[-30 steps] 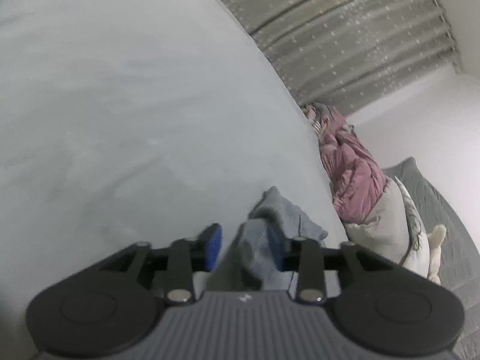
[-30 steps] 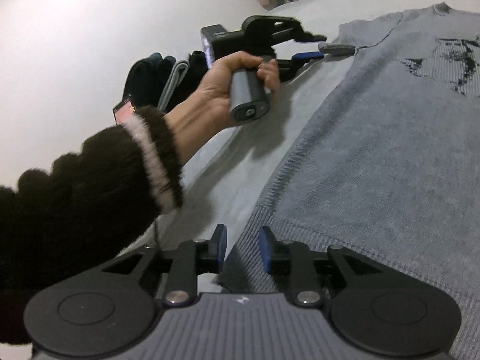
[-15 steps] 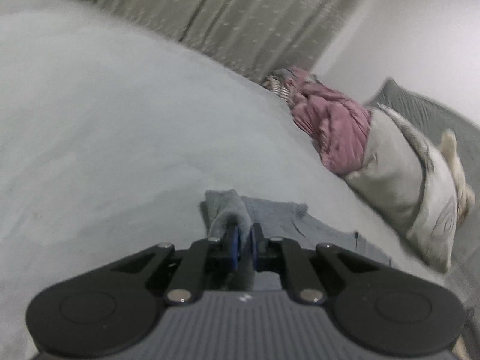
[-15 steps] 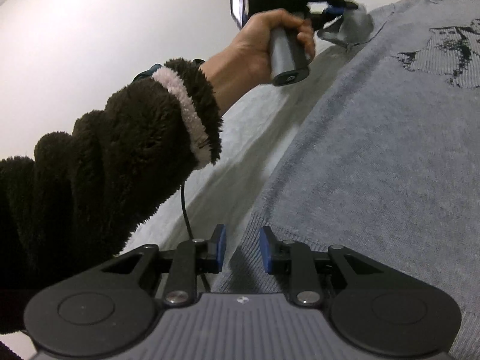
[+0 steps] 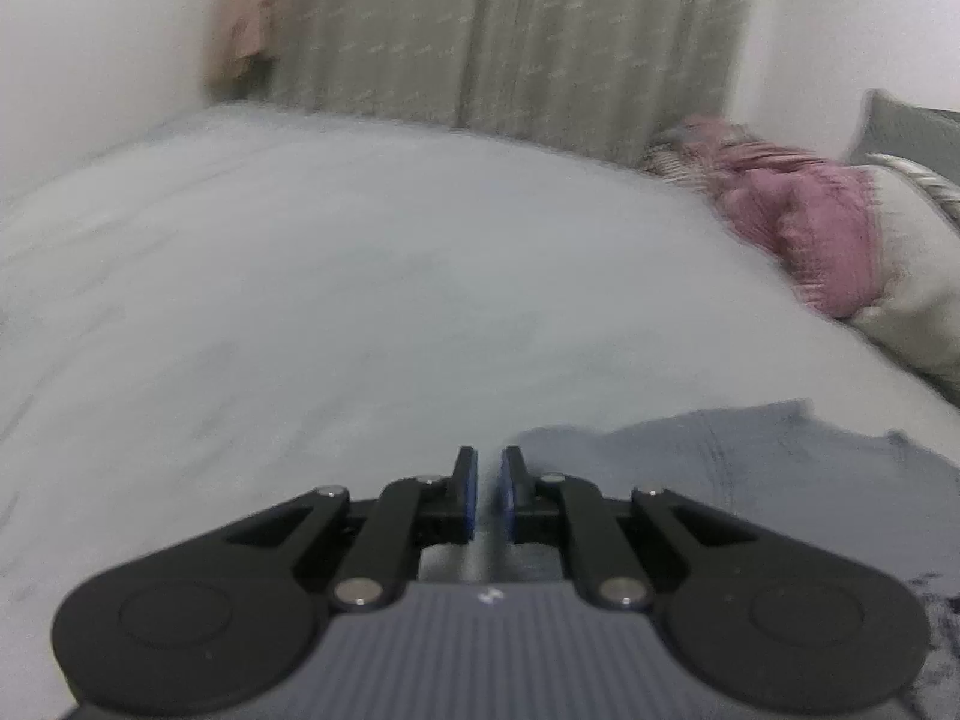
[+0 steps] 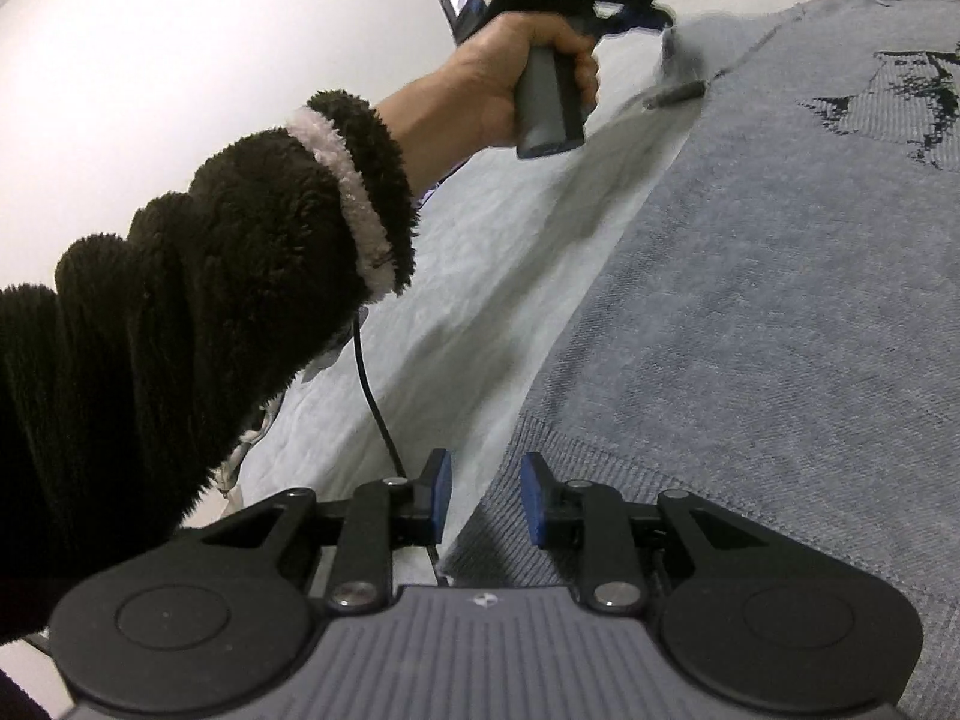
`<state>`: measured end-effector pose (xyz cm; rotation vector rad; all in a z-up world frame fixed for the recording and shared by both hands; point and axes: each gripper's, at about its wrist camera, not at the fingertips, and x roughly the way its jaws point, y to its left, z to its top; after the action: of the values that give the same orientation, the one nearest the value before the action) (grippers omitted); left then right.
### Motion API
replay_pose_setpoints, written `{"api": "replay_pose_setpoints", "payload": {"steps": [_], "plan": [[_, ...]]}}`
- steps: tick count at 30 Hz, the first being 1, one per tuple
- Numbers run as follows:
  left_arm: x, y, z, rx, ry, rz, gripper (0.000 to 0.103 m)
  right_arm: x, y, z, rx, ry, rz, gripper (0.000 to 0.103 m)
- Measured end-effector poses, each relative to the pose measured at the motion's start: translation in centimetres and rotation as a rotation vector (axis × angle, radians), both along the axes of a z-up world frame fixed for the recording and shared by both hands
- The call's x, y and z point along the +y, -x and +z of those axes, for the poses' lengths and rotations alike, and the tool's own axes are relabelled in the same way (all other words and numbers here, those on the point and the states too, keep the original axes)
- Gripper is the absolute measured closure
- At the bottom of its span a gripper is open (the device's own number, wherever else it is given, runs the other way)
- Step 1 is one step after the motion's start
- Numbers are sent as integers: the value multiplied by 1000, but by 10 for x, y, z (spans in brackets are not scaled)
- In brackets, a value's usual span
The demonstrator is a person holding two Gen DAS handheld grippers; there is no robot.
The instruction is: Fold clothes
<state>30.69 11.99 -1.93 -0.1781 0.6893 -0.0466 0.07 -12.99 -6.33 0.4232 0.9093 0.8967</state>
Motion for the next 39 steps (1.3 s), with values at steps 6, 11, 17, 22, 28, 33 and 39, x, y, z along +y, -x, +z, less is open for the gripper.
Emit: {"api": "replay_pose_setpoints", "payload": {"steps": [6,11,17,22,28,33,39], "plan": [[38,24,-14,32,144,57,63,-8,8,2,-14,-9,10,68],[40,49,-8,48,164,23,24,-4,14,6,-34,-8,12,61],[56,68,-13,89,349,41,24,-6,19,9,-41,-20,-6,56],[81,71,-33,109,582,79,24,-1,26,11,-67,-26,-12,54],[100,73,-58,137,851,140,31,-7,30,18,-94,-51,-48,50],[80,49,-60,134,796,113,34,-12,26,21,-102,-68,-78,50],[76,-2,-71,128,811,90,51,-25,19,21,-108,-73,-130,50]]}}
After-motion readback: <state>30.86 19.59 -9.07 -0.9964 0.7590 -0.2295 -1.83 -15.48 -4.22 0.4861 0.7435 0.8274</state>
